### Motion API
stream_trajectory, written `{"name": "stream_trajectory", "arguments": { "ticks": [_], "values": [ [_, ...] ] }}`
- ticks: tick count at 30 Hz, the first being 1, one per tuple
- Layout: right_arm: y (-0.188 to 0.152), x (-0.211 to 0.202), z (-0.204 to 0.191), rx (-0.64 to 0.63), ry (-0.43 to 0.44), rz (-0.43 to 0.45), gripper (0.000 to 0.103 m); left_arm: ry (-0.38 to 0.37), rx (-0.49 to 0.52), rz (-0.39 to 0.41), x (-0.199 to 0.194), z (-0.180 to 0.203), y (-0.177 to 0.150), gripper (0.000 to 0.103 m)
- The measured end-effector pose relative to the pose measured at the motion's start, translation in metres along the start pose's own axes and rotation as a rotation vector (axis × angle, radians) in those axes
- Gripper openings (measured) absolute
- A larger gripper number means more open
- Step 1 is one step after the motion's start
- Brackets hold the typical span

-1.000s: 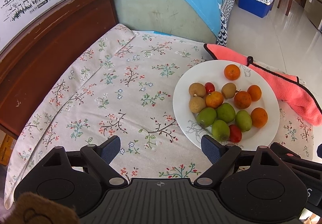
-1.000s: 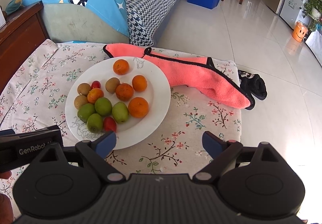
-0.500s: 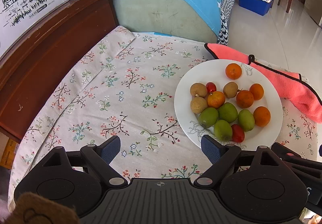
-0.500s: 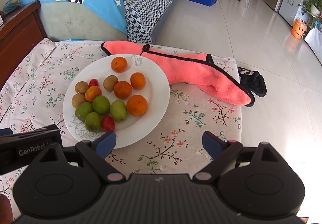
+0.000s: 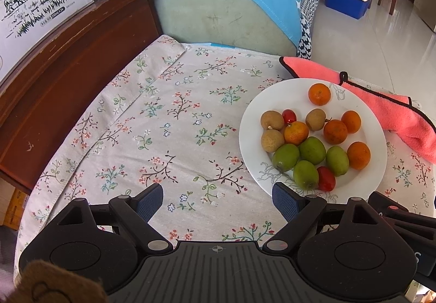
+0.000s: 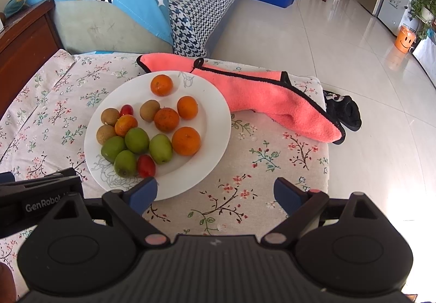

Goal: Organize fruits

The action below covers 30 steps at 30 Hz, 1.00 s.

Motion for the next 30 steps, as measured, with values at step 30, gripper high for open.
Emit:
{"name": "stream_trajectory", "arguments": {
  "ticks": [30],
  "values": [
    [-0.009,-0.005,-0.004,-0.063,0.054,0.039,0.092,-0.007,0.043,0.014,-0.01,-0.009,-0.016,0.088]
  ]
}}
Point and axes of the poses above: each gripper's, at about its wrist camera, not at the fingertips, and x roughly the way its jaws point, z to its right, y to its top, the point moved 1 cm from there along x, roughly the way its jaws point, and after that the axes turned 6 degrees about z, right-handed, at the moved point
